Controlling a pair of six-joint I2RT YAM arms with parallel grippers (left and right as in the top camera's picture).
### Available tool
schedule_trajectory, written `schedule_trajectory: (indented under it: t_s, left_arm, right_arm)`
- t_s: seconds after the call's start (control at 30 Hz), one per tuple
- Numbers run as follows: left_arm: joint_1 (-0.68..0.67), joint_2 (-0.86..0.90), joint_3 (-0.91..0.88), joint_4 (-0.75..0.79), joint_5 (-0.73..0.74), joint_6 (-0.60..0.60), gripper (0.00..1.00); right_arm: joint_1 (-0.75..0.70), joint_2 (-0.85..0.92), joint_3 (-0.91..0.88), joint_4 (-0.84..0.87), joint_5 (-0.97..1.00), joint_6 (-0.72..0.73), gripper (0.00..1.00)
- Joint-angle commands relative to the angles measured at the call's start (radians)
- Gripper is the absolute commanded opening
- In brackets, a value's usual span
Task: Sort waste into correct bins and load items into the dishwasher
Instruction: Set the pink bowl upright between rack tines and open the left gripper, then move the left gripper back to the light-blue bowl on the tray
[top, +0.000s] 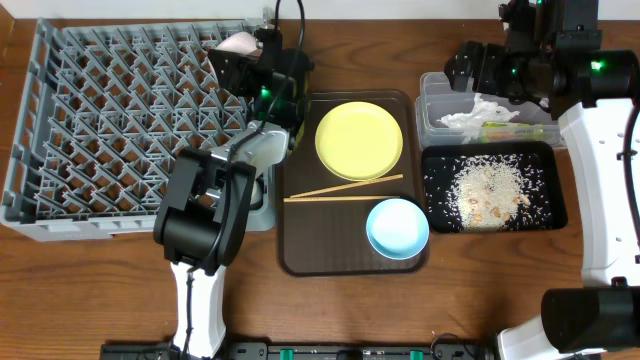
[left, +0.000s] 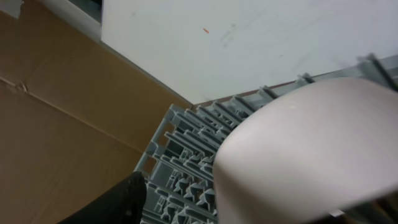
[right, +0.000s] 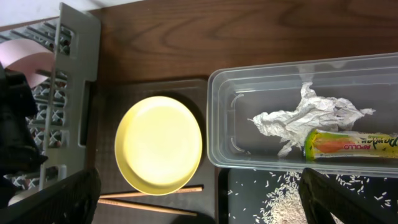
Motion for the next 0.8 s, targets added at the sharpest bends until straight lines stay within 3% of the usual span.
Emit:
schedule_trajectory:
  t_s: [0.0,0.27,0.43,0.77]
  left_arm:
    - [-0.031,0.020,0.013,-0.008,-0.057,-0.052,0.62]
    - [-0.063,0.020,0.013,-0.214,-0.058,-0.220,0.62]
    - [-0.063,0.020,0.013,-0.239,-0.057,-0.257,0.63]
    - [-0.120,-0.019,0.013,-0.249,-0.058,-0.310,0.78]
  right_arm:
    - [0.006,0.006,-0.001,0.000,0.003,0.007,0.99]
    - [0.006,0.006,-0.001,0.000,0.003,0.007,0.99]
    - [0.006,0.006,-0.001,0.000,0.003,0.007,0.99]
    - [0.006,0.006,-0.001,0.000,0.003,0.007,0.99]
